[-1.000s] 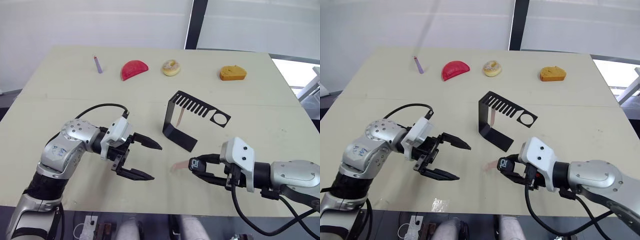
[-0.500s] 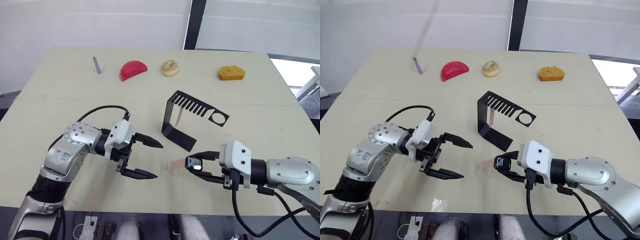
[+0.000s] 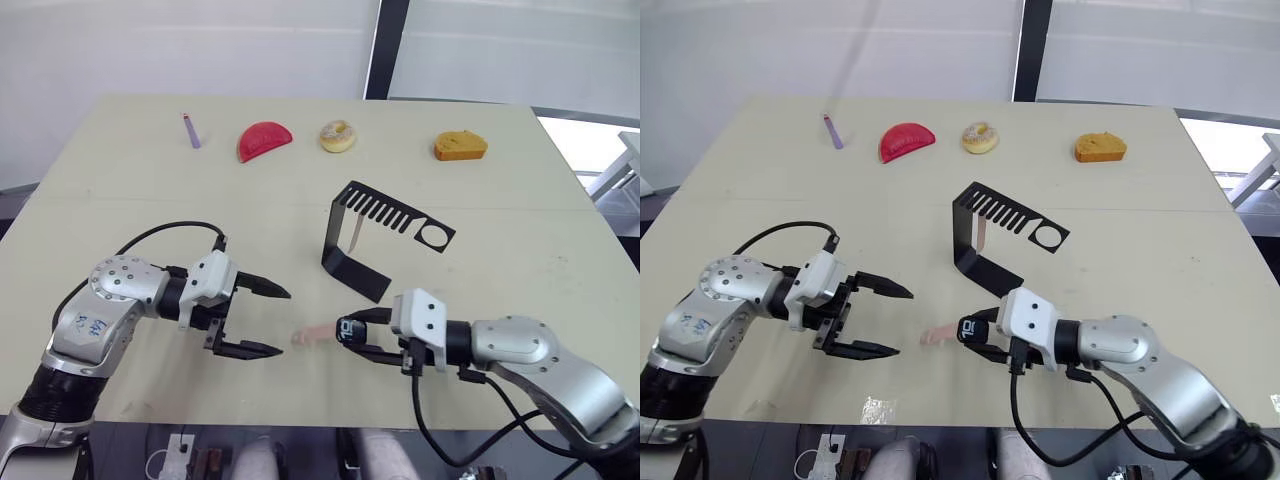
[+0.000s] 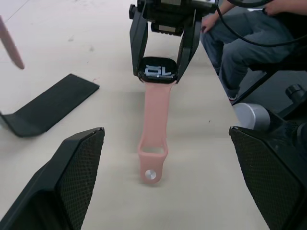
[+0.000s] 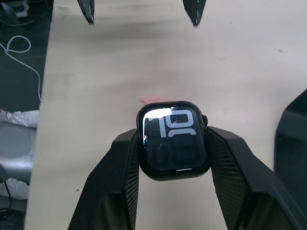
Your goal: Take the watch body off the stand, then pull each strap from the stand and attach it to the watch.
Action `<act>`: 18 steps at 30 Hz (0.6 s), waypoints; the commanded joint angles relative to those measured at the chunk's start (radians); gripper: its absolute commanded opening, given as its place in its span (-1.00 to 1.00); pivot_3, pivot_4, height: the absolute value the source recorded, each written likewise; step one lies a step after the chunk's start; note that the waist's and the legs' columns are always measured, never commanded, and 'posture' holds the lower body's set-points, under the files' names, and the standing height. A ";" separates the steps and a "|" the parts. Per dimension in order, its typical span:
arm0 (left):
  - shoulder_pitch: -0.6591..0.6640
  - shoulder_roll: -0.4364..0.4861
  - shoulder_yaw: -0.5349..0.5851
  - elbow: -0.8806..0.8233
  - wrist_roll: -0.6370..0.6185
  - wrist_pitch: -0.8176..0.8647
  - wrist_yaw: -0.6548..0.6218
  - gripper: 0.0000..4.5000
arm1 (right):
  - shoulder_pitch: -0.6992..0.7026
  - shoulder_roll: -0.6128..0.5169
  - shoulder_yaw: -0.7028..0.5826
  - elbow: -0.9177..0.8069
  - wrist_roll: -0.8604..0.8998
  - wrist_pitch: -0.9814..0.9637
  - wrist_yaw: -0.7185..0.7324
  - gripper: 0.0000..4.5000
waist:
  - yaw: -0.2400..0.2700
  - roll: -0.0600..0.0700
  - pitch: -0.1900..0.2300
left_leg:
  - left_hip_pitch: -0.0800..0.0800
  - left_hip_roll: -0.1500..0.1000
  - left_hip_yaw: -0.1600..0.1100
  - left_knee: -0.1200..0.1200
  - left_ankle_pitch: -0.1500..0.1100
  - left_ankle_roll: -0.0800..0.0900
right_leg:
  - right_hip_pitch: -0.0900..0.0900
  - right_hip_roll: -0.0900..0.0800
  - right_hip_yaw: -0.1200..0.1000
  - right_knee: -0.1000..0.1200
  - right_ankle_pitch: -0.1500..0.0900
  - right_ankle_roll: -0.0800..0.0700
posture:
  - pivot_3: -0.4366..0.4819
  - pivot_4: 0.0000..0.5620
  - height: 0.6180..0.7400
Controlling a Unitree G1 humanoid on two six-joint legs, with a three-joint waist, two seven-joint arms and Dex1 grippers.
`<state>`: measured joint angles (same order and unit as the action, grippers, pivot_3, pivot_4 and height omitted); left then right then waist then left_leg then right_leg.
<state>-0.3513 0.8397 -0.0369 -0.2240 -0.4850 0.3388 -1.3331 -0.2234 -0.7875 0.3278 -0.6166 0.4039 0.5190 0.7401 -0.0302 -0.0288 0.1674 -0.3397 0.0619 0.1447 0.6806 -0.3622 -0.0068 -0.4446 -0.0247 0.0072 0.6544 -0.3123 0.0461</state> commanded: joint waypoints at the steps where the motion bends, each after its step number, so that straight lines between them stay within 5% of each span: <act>1: 0.019 0.024 0.032 -0.020 -0.004 -0.015 -0.008 0.99 | -0.012 0.044 0.065 0.052 -0.082 -0.013 0.002 -0.29 | 0.001 0.000 0.000 | 0.000 0.000 0.000 0.000 0.000 0.000 | 0.000 0.000 0.000 0.000 0.000 0.000 | -0.05 -0.47 0.95; 7: 0.053 0.015 0.026 -0.014 0.014 -0.060 0.006 0.99 | -0.006 0.050 0.097 0.096 -0.156 -0.029 0.041 -0.29 | 0.002 0.000 0.000 | 0.000 0.000 0.000 0.001 0.000 0.000 | 0.000 0.000 0.000 0.000 0.000 0.000 | -0.05 -0.47 0.95; 13: 0.073 -0.018 0.042 -0.003 0.021 -0.069 0.064 1.00 | 0.024 0.021 -0.006 0.039 -0.110 -0.007 0.073 0.94 | 0.000 0.000 0.000 | 0.000 0.000 0.001 0.001 -0.001 0.000 | 0.000 0.000 0.000 0.001 0.000 0.000 | -0.05 -0.47 0.95; 18: 0.125 -0.039 0.100 0.003 -0.004 -0.023 0.146 1.00 | 0.218 -0.071 -0.313 -0.100 0.046 0.029 0.107 0.98 | 0.005 0.000 0.000 | 0.000 0.000 0.000 0.000 -0.002 0.000 | 0.000 0.000 -0.001 0.001 0.000 0.000 | -0.05 -0.47 0.95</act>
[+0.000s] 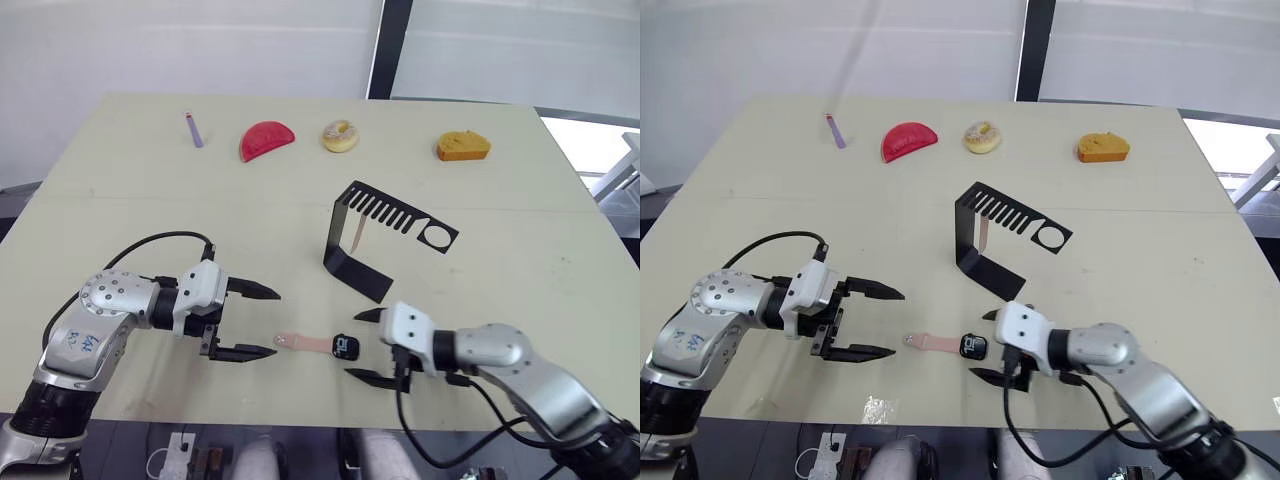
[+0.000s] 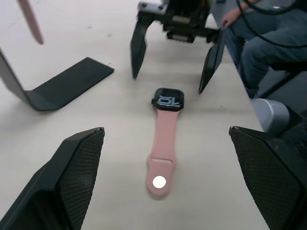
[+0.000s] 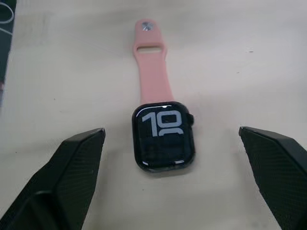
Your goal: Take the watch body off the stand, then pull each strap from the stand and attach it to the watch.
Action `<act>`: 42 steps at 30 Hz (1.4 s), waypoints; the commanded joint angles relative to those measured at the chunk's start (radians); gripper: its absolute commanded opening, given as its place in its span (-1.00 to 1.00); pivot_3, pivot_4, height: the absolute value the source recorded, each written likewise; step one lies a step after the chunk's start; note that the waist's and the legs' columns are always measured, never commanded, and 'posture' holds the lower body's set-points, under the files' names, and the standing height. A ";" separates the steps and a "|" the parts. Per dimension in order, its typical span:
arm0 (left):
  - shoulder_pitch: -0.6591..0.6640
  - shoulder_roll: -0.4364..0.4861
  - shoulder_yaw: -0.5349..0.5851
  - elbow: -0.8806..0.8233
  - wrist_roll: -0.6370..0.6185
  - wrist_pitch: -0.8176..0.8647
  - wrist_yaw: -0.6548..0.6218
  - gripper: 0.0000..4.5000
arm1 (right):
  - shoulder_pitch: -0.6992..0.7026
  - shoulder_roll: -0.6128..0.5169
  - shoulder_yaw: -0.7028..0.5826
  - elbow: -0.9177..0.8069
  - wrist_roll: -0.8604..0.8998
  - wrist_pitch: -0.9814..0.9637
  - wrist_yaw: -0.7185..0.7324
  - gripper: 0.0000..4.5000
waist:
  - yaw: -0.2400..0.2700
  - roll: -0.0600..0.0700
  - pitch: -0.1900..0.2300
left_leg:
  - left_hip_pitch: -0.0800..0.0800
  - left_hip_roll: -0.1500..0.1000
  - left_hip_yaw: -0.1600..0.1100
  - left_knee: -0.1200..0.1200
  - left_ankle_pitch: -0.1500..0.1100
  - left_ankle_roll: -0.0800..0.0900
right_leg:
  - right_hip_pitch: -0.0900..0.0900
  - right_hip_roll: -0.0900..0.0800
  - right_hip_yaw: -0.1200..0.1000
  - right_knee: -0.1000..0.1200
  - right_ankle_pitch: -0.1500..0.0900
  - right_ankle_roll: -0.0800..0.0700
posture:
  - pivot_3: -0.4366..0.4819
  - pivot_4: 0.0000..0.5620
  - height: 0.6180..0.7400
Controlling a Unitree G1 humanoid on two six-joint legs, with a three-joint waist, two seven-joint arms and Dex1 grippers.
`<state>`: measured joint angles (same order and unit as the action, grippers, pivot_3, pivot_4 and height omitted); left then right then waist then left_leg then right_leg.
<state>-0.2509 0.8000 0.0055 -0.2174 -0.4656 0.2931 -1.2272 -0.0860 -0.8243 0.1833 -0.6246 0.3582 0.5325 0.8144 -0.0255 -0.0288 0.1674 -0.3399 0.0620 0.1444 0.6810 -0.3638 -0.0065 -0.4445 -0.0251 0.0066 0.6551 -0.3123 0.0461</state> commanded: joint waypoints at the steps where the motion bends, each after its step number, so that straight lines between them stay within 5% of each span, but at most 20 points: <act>1: 0.049 0.006 0.091 0.005 -0.039 0.047 0.056 1.00 | 0.159 -0.038 -0.289 -0.112 0.134 0.029 0.041 0.98 | 0.000 -0.001 0.000 | 0.000 0.000 0.000 0.000 0.000 0.000 | 0.000 0.000 0.000 0.000 0.000 0.000 | -0.05 -0.47 0.95; 4: 0.135 0.034 0.222 0.028 -0.110 0.155 0.097 1.00 | 0.376 0.011 -0.659 -0.133 0.267 0.091 0.049 0.98 | 0.000 -0.001 0.000 | 0.001 0.000 0.000 -0.001 0.000 0.000 | 0.001 0.000 0.000 0.000 0.000 0.000 | -0.05 -0.47 0.95; 9: 0.178 0.049 0.412 0.163 -0.151 0.232 0.184 1.00 | 0.589 0.114 -0.963 -0.122 0.340 0.105 0.027 0.98 | -0.004 -0.001 -0.001 | 0.006 0.001 0.000 -0.001 -0.001 0.000 | 0.005 0.000 0.001 0.000 0.000 0.000 | -0.05 -0.47 0.95; 16: 0.181 0.109 0.475 0.348 -0.081 0.134 0.165 1.00 | 0.686 0.184 -1.060 -0.066 0.338 0.050 0.022 0.98 | -0.005 -0.002 -0.001 | 0.007 0.000 0.001 -0.004 -0.001 -0.001 | 0.005 0.000 0.001 -0.002 -0.001 -0.001 | -0.05 -0.47 0.95; 21: 0.159 0.065 0.442 0.219 -0.118 0.162 0.199 1.00 | 0.613 0.174 -0.959 -0.080 0.330 0.037 -0.015 0.98 | -0.003 -0.002 -0.001 | 0.006 0.000 0.001 -0.004 -0.002 -0.001 | 0.005 -0.001 0.000 -0.002 -0.001 -0.001 | -0.05 -0.47 0.95; 28: 0.130 -0.089 0.302 -0.211 -0.232 0.291 0.381 1.00 | 0.337 0.211 -0.615 -0.116 0.299 0.096 -0.190 0.98 | -0.008 -0.002 -0.001 | 0.006 0.000 0.001 -0.004 -0.001 -0.003 | 0.005 0.000 0.001 0.000 0.000 -0.001 | -0.05 -0.47 0.95; 31: 0.086 -0.146 0.239 -0.311 -0.263 0.339 0.459 1.00 | 0.195 0.237 -0.412 -0.059 0.213 0.105 -0.234 0.63 | -0.009 -0.002 -0.001 | 0.006 0.000 0.001 -0.002 -0.001 -0.003 | 0.004 0.000 0.002 0.002 0.000 -0.001 | -0.05 -0.47 0.95; 39: 0.019 -0.182 0.100 -0.350 -0.191 0.326 0.514 1.00 | -0.099 0.383 -0.132 0.241 0.002 0.044 -0.331 -0.91 | -0.009 -0.001 -0.001 | 0.005 0.000 0.002 0.000 0.000 -0.004 | 0.002 0.001 0.002 0.003 0.000 -0.001 | -0.05 -0.47 0.95; 42: 0.017 -0.203 0.081 -0.356 -0.189 0.328 0.536 1.00 | -0.125 0.410 -0.106 0.297 -0.032 0.023 -0.336 -0.98 | -0.005 -0.001 -0.001 | 0.004 0.000 0.002 -0.001 0.000 -0.004 | 0.001 0.001 0.002 0.003 -0.001 -0.002 | -0.05 -0.47 0.95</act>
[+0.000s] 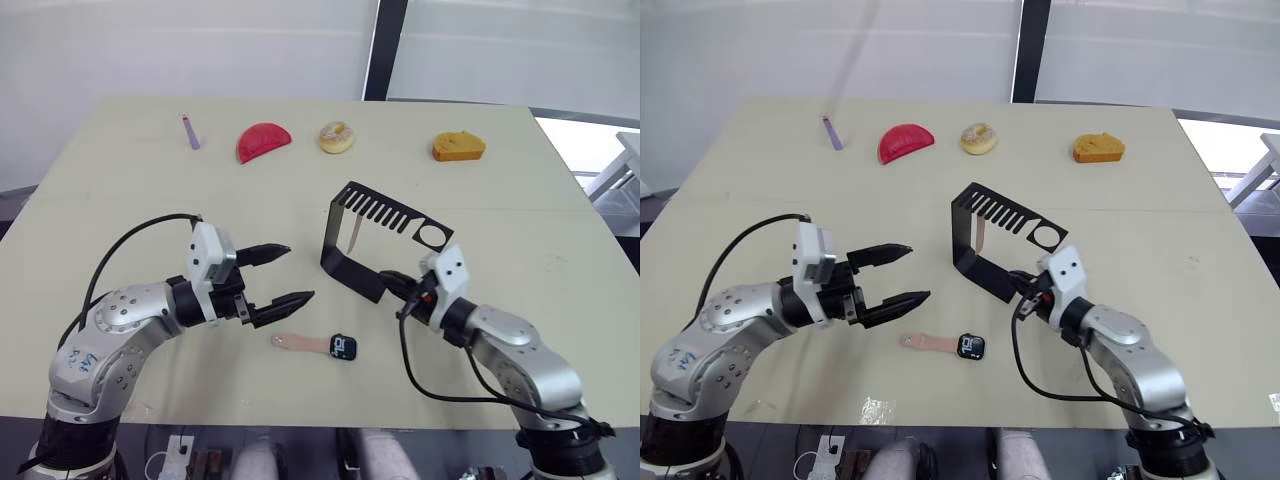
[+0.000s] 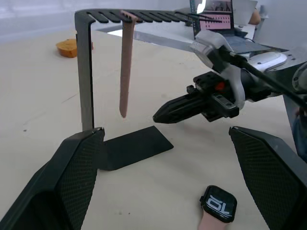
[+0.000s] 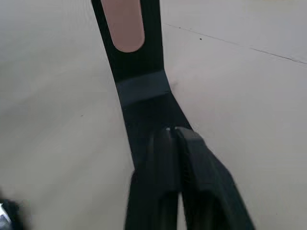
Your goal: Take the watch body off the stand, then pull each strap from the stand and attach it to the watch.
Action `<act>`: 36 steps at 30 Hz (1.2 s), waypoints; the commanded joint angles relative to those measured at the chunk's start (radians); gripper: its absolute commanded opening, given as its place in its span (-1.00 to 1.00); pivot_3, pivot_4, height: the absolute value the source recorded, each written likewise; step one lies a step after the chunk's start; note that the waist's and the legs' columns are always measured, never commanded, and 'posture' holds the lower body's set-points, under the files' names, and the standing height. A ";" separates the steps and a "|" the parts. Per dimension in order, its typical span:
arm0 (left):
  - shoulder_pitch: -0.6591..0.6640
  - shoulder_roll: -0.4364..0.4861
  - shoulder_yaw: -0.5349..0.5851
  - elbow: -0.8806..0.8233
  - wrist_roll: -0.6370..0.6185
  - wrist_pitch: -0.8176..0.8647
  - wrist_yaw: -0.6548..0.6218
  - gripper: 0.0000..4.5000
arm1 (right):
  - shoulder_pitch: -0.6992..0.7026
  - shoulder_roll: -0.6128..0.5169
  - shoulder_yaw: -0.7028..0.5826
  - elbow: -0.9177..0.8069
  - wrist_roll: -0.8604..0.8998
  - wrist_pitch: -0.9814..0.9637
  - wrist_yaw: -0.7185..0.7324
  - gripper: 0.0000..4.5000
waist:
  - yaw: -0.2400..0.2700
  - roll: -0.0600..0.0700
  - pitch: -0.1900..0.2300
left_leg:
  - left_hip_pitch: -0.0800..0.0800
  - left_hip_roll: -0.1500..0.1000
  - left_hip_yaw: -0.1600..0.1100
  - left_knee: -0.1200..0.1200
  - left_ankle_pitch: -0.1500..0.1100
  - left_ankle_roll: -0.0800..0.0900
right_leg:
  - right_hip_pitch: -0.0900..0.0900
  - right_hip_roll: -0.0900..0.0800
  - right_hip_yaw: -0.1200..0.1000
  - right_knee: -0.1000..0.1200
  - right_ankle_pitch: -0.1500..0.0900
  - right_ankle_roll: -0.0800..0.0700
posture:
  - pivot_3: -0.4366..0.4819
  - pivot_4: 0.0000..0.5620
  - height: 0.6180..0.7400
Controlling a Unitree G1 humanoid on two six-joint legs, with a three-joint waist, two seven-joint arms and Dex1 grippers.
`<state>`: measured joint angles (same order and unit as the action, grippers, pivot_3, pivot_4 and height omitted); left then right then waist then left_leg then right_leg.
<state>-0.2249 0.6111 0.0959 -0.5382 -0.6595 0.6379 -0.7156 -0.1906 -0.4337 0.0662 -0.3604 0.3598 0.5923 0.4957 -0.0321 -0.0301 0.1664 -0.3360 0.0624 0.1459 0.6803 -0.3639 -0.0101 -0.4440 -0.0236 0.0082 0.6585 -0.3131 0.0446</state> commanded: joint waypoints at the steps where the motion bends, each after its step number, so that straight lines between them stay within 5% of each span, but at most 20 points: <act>1: -0.013 -0.025 -0.022 -0.036 0.012 -0.017 0.035 1.00 | -0.026 0.026 0.018 0.049 -0.042 -0.036 -0.019 -0.98 | 0.003 0.000 0.000 | 0.000 0.000 0.000 0.000 0.000 0.000 | 0.000 0.000 0.000 0.000 0.000 0.000 | -0.05 -0.47 0.95; 17: -0.044 -0.258 -0.218 -0.054 0.210 -0.036 0.303 1.00 | -0.003 0.041 0.062 0.086 -0.112 0.161 -0.076 -0.98 | 0.003 -0.001 -0.004 | 0.001 0.000 0.000 0.001 0.000 0.000 | 0.002 -0.001 0.000 0.000 0.000 0.000 | -0.05 -0.47 0.95; 26: -0.059 -0.304 -0.296 -0.023 0.343 -0.100 0.354 1.00 | -0.010 0.042 0.057 0.075 -0.112 0.205 -0.073 -0.98 | 0.003 -0.001 -0.005 | 0.001 0.000 0.000 0.001 0.000 0.000 | 0.002 -0.001 0.000 0.000 0.000 0.000 | -0.05 -0.47 0.95; 30: -0.086 -0.347 -0.314 0.030 0.366 -0.120 0.355 0.47 | -0.019 0.046 0.053 0.077 -0.114 0.214 -0.077 -1.00 | 0.004 -0.001 -0.005 | 0.001 0.000 0.000 0.001 0.000 0.000 | 0.002 -0.001 0.000 0.000 0.000 0.000 | -0.05 -0.47 0.95; 36: -0.117 -0.408 -0.330 0.098 0.428 -0.136 0.395 0.47 | -0.009 0.051 0.038 0.064 -0.112 0.225 -0.082 -1.00 | 0.003 -0.001 -0.005 | 0.002 0.000 0.000 0.001 0.000 0.000 | 0.003 -0.001 0.000 0.000 0.000 0.000 | -0.05 -0.47 0.95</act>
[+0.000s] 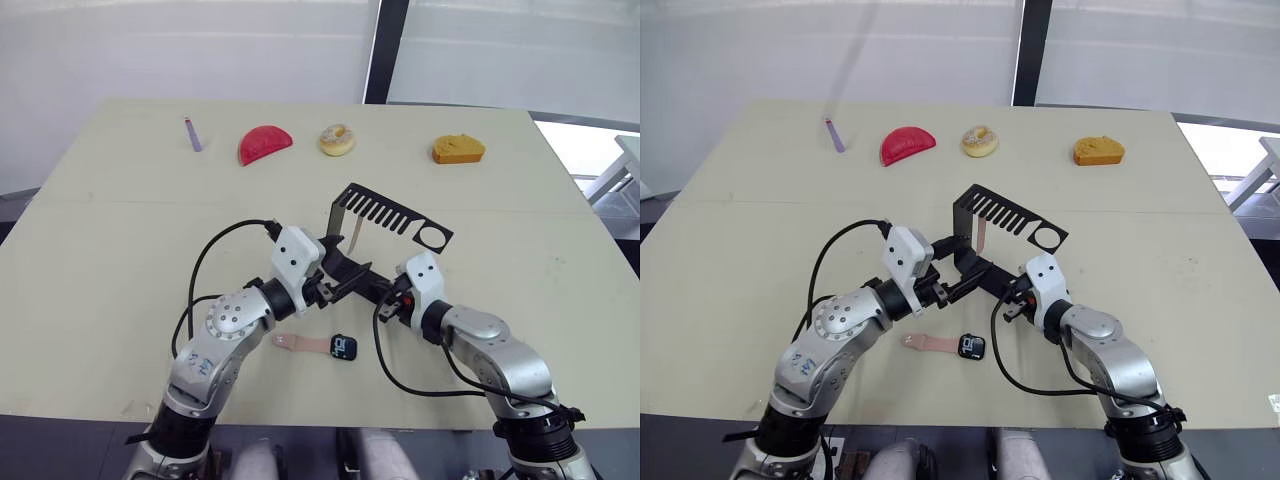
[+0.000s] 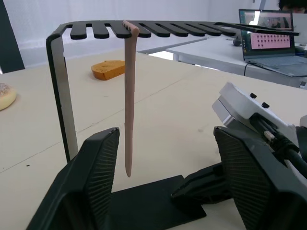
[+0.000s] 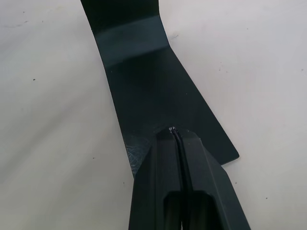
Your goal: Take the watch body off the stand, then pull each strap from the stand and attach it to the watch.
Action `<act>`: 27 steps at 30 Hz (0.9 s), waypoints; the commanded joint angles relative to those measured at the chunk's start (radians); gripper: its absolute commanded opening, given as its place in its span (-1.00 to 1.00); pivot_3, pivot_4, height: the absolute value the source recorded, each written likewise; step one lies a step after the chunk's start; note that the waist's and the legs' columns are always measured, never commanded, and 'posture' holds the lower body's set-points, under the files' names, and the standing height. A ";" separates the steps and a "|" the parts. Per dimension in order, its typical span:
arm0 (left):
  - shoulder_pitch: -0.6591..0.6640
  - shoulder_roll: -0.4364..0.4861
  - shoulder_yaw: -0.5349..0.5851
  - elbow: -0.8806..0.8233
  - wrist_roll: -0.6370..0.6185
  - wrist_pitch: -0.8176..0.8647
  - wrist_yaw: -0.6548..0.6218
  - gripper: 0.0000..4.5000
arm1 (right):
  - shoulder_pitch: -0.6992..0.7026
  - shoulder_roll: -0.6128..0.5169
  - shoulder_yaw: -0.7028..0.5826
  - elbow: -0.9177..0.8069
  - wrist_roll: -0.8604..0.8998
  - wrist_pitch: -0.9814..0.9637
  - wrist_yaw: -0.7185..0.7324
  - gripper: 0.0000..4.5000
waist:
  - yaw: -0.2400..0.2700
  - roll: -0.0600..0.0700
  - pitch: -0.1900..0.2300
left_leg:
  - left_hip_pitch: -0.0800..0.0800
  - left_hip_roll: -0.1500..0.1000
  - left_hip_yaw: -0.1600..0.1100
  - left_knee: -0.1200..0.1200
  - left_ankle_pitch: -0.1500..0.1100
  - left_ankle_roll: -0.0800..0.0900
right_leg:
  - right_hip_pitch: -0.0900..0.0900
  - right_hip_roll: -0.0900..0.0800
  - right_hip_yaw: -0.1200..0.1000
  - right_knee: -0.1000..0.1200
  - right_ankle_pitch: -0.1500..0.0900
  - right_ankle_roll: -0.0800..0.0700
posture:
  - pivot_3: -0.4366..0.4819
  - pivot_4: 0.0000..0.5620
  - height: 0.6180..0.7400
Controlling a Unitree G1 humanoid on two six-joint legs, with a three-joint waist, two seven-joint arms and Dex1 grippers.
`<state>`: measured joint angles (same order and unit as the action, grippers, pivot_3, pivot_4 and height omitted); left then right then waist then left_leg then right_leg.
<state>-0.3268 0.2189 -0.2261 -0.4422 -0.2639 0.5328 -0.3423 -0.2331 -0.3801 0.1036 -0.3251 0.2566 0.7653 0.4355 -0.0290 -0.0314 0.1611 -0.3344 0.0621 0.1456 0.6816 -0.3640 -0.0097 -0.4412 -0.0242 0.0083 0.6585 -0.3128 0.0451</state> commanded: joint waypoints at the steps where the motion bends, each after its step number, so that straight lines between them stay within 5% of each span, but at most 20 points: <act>1: -0.020 -0.025 -0.010 0.015 0.046 -0.038 0.031 0.47 | 0.036 -0.003 0.000 0.027 -0.009 0.052 -0.022 -1.00 | 0.000 0.000 0.000 | 0.000 0.000 0.000 0.000 0.000 0.000 | 0.000 0.000 0.000 0.000 0.000 0.000 | -0.05 -0.47 0.95; 15: -0.091 -0.131 -0.041 0.186 0.180 -0.154 0.084 0.47 | 0.037 -0.005 -0.003 -0.016 -0.003 0.087 -0.027 -1.00 | 0.001 0.000 0.000 | 0.000 0.000 0.000 0.000 0.000 0.000 | 0.000 0.000 0.000 0.000 0.000 0.000 | -0.05 -0.47 0.95; 18: -0.094 -0.154 -0.043 0.202 0.174 -0.169 0.071 0.09 | 0.041 -0.006 -0.005 -0.017 -0.007 0.088 -0.027 -1.00 | 0.001 0.000 0.000 | 0.000 0.000 0.000 0.000 0.000 0.000 | 0.000 0.000 0.000 0.000 0.000 0.000 | -0.05 -0.47 0.95; 23: -0.106 -0.175 -0.037 0.223 0.174 -0.193 0.067 -0.97 | 0.046 -0.004 -0.009 -0.017 -0.010 0.086 -0.030 -1.00 | 0.002 0.000 0.000 | 0.000 0.000 0.000 0.000 0.000 0.000 | 0.000 0.000 0.000 -0.001 0.000 0.000 | -0.05 -0.47 0.95; 27: -0.115 -0.182 -0.024 0.226 0.160 -0.203 0.057 -0.97 | 0.042 -0.006 -0.013 -0.016 -0.008 0.090 -0.028 -1.00 | 0.002 0.000 0.000 | 0.000 0.000 0.000 0.000 0.000 0.000 | 0.000 0.000 0.000 -0.001 0.000 0.000 | -0.05 -0.47 0.95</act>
<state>-0.4256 0.0514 -0.2575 -0.1874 -0.0944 0.3521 -0.2799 -0.2184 -0.3783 0.0903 -0.3738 0.2566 0.8111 0.4241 -0.0274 -0.0317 0.1610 -0.3348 0.0621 0.1454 0.6815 -0.3642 -0.0093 -0.4412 -0.0245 0.0080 0.6577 -0.3128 0.0452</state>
